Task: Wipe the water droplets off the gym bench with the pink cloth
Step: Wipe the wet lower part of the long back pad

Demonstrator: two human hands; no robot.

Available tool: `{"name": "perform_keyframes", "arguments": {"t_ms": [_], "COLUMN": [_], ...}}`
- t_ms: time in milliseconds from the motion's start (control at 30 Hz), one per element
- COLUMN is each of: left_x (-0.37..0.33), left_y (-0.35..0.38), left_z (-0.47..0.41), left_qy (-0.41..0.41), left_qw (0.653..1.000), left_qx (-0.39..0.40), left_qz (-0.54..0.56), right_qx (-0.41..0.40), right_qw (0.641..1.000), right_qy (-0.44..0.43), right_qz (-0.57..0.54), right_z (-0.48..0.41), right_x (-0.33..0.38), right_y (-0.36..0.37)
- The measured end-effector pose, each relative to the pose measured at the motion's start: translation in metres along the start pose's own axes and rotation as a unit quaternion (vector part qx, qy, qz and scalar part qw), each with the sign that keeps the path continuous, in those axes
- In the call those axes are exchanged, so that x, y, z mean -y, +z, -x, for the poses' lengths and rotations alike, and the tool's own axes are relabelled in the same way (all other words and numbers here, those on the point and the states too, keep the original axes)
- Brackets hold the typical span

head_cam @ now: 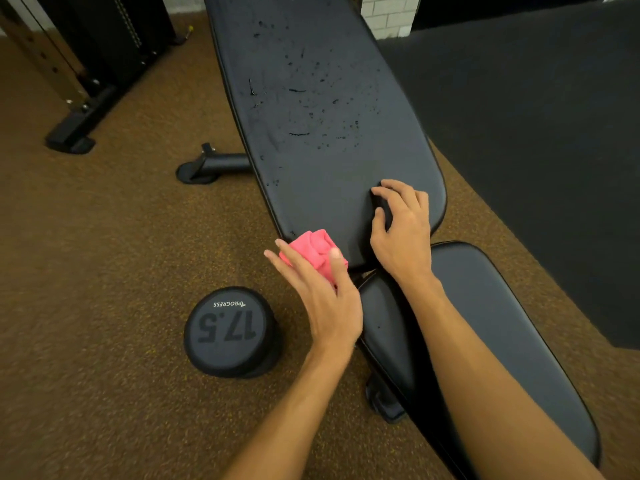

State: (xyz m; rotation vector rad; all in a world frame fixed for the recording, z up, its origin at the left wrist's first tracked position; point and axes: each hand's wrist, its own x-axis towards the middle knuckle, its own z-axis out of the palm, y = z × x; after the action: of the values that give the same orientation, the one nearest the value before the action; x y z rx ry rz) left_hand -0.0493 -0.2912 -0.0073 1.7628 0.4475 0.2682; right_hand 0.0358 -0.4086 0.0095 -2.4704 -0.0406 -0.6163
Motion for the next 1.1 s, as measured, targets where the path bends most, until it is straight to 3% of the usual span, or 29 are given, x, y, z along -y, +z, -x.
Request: {"name": "perform_keyframes", "arguments": {"t_ms": [333, 567, 767, 900, 1100], "left_x": [0.008, -0.001, 0.004, -0.014, -0.016], "left_y": [-0.006, -0.029, -0.023, -0.028, -0.033], "left_z": [-0.045, -0.081, -0.046, -0.077, -0.081], "left_qy": [-0.073, -0.070, -0.003, 0.049, 0.031], "left_qw": [0.990, 0.994, 0.999, 0.995, 0.997], "left_qx": [-0.110, -0.074, -0.050, -0.051, -0.044], "left_qz": [0.056, 0.040, -0.014, -0.066, -0.056], "right_qx": [-0.005, -0.008, -0.013, -0.009, -0.009], "right_qw": [1.000, 1.000, 0.999, 0.999, 0.999], "right_qy": [0.000, -0.002, -0.010, -0.003, 0.000], "right_qz": [0.017, 0.022, 0.032, 0.031, 0.032], "right_z": [-0.002, -0.002, -0.002, -0.002, 0.000], "right_x": [-0.001, 0.001, 0.002, 0.003, 0.003], "right_y": [0.002, 0.003, 0.004, 0.004, 0.004]}}
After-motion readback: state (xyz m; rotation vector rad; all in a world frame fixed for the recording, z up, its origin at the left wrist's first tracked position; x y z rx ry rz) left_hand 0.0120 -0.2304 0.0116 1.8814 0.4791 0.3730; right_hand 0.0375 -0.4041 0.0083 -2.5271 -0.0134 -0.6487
